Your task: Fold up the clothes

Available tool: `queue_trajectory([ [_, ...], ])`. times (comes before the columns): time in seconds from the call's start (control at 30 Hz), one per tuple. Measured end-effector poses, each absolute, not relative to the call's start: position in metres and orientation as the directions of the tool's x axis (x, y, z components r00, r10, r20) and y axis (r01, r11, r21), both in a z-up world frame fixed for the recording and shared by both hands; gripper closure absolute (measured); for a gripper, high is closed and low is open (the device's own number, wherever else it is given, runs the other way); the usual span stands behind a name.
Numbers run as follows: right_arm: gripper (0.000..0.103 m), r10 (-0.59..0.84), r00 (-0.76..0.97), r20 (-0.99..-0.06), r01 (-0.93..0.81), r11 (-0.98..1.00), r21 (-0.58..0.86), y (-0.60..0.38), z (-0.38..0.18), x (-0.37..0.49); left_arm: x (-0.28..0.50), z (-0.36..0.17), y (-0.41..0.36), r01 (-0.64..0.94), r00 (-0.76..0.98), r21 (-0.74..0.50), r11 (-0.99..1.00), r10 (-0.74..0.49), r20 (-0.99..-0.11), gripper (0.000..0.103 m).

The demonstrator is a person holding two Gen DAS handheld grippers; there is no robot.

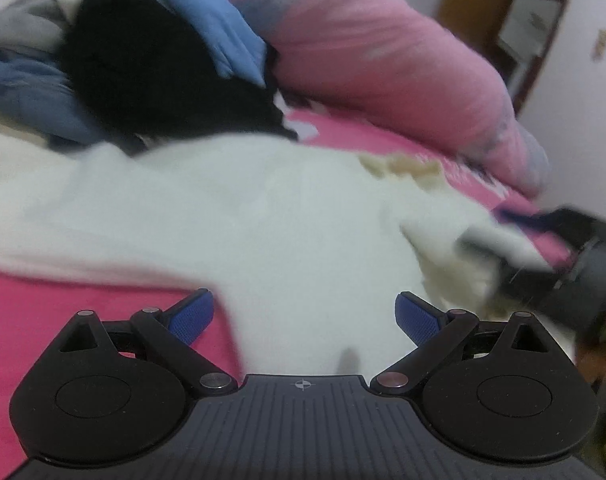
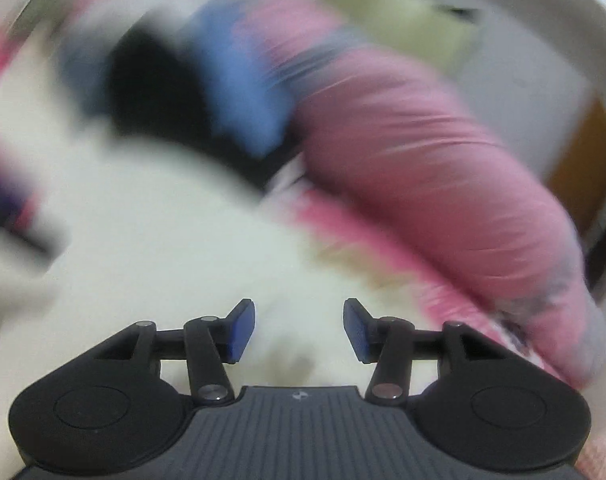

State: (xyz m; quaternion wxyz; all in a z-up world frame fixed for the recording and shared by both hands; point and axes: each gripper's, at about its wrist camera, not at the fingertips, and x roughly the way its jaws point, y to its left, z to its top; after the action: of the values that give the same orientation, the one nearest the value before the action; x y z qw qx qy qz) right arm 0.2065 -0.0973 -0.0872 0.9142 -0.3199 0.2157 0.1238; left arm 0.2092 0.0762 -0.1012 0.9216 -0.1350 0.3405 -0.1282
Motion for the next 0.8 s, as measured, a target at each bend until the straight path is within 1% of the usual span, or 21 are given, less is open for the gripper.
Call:
queue_trajectory([
  [0.03, 0.051, 0.089, 0.867, -0.490, -0.393, 0.725, -0.566, -0.090, -0.099, 0.197, 0.212, -0.106, 0.076, 0.148, 0.727, -0.345, 0.927, -0.338, -0.597, 0.005],
  [0.1, 0.047, 0.098, 0.855, -0.509, -0.418, 0.712, -0.565, -0.087, -0.101, 0.179, 0.216, -0.113, 0.079, 0.154, 0.725, -0.368, 0.917, -0.358, -0.588, 0.005],
  [0.17, 0.042, 0.120, 0.831, -0.542, -0.428, 0.761, -0.488, -0.099, -0.089, 0.164, 0.218, -0.117, 0.083, 0.161, 0.731, -0.393, 0.905, -0.377, -0.569, 0.005],
  [0.2, 0.041, 0.135, 0.816, -0.562, -0.430, 0.792, -0.434, -0.107, -0.081, 0.159, 0.218, -0.118, 0.085, 0.163, 0.732, -0.405, 0.900, -0.385, -0.562, 0.005],
  [0.3, 0.040, 0.163, 0.779, -0.605, -0.372, 0.897, -0.237, -0.144, -0.056, 0.164, 0.217, -0.119, 0.088, 0.182, 0.738, -0.407, 0.895, -0.398, -0.546, 0.005],
  [0.4, 0.040, 0.184, 0.748, -0.638, -0.218, 0.976, 0.027, -0.188, -0.046, 0.181, 0.214, -0.122, 0.088, 0.192, 0.743, -0.406, 0.893, -0.403, -0.535, 0.004],
  [0.43, 0.040, 0.208, 0.735, -0.645, -0.150, 0.978, 0.145, -0.204, -0.046, 0.190, 0.214, -0.123, 0.089, 0.195, 0.744, -0.408, 0.892, -0.406, -0.531, 0.004],
  [0.5, 0.040, 0.253, 0.714, -0.653, -0.044, 0.947, 0.318, -0.225, -0.054, 0.206, 0.215, -0.124, 0.090, 0.196, 0.746, -0.418, 0.887, -0.412, -0.524, 0.004],
  [0.57, 0.040, 0.252, 0.690, -0.678, 0.084, 0.904, 0.420, -0.241, -0.067, 0.224, 0.215, -0.125, 0.091, 0.196, 0.748, -0.426, 0.883, -0.416, -0.517, 0.004],
  [0.6, 0.040, 0.259, 0.679, -0.687, 0.118, 0.885, 0.450, -0.245, -0.073, 0.232, 0.215, -0.125, 0.092, 0.197, 0.749, -0.427, 0.882, -0.417, -0.516, 0.004],
  [0.63, 0.045, 0.263, 0.669, -0.695, 0.146, 0.871, 0.470, -0.245, -0.081, 0.239, 0.215, -0.125, 0.091, 0.198, 0.749, -0.426, 0.883, -0.416, -0.515, 0.004],
  [0.7, 0.049, 0.281, 0.657, -0.700, 0.147, 0.862, 0.485, -0.239, -0.086, 0.246, 0.214, -0.125, 0.090, 0.200, 0.750, -0.419, 0.886, -0.414, -0.516, 0.004],
  [0.73, 0.053, 0.302, 0.656, -0.692, 0.125, 0.860, 0.494, -0.232, -0.084, 0.248, 0.214, -0.125, 0.090, 0.201, 0.750, -0.416, 0.887, -0.412, -0.517, 0.003],
  [0.8, 0.055, 0.336, 0.659, -0.673, 0.073, 0.862, 0.502, -0.215, -0.079, 0.252, 0.214, -0.125, 0.089, 0.202, 0.750, -0.410, 0.889, -0.410, -0.519, 0.003],
])
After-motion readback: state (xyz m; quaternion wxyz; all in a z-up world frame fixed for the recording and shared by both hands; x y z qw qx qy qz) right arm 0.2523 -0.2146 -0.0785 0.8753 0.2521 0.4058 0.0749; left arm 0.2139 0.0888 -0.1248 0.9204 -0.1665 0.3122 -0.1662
